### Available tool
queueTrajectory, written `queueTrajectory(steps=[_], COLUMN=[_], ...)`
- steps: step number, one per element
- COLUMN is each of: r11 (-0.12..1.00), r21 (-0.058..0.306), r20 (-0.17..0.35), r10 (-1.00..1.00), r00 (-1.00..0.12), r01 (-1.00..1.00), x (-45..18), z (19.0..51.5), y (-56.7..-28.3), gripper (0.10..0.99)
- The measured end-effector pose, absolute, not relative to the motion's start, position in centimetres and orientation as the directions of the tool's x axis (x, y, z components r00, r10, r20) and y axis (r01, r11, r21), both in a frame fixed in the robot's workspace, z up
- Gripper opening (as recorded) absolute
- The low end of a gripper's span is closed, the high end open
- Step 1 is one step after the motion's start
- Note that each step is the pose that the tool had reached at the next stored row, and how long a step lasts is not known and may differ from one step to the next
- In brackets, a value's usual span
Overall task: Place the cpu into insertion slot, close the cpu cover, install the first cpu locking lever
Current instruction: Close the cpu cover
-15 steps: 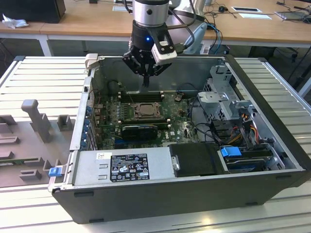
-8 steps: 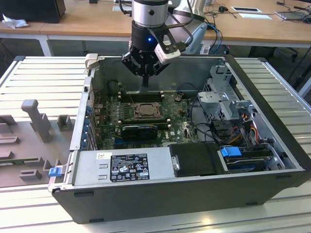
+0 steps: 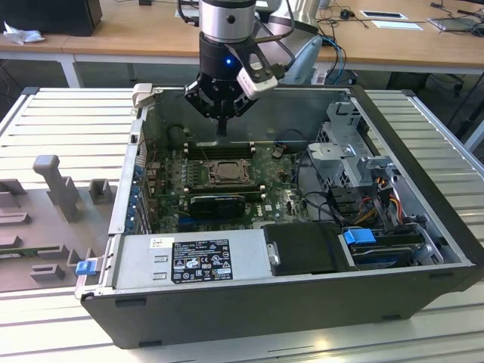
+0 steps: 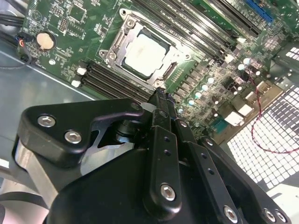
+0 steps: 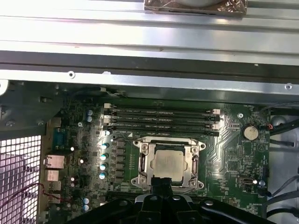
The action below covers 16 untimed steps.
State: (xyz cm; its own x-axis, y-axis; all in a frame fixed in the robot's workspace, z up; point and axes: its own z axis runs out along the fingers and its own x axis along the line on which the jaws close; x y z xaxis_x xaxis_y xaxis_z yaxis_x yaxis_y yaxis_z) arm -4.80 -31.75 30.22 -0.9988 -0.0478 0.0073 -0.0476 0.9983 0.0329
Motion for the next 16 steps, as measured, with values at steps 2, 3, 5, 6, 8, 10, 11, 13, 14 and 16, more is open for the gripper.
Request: queueTrajectory(steps=[2, 3, 5, 6, 8, 10, 11, 13, 14, 16], r11=[0.998, 0.998, 0.998, 0.998, 0.998, 0.998, 0.998, 0.998, 0.998, 0.998], r21=[0.033, 0.033, 0.033, 0.033, 0.033, 0.033, 0.033, 0.033, 0.033, 0.033], r20=[0.007, 0.007, 0.007, 0.007, 0.007, 0.007, 0.007, 0.007, 0.007, 0.007], r10=[-0.048, -0.049, -0.05, -0.051, -0.051, -0.052, -0.053, -0.054, -0.054, -0.057], r00=[-0.999, -0.999, -0.999, -0.999, -0.999, -0.999, -0.999, -0.999, -0.998, -0.998], r01=[-0.048, -0.048, -0.05, -0.05, -0.051, -0.052, -0.052, -0.053, -0.054, -0.056], x=[-4.88, -4.92, -5.1, -5.13, -5.23, -5.31, -5.35, -5.42, -5.45, -5.58], z=[30.22, 30.21, 30.22, 30.22, 30.22, 30.22, 30.22, 30.22, 30.22, 30.21], y=[-31.75, -31.75, -31.75, -31.75, -31.75, -31.75, -31.75, -31.75, -31.75, -31.75], gripper=[0.106, 0.106, 0.106, 0.106, 0.106, 0.106, 0.106, 0.106, 0.106, 0.106])
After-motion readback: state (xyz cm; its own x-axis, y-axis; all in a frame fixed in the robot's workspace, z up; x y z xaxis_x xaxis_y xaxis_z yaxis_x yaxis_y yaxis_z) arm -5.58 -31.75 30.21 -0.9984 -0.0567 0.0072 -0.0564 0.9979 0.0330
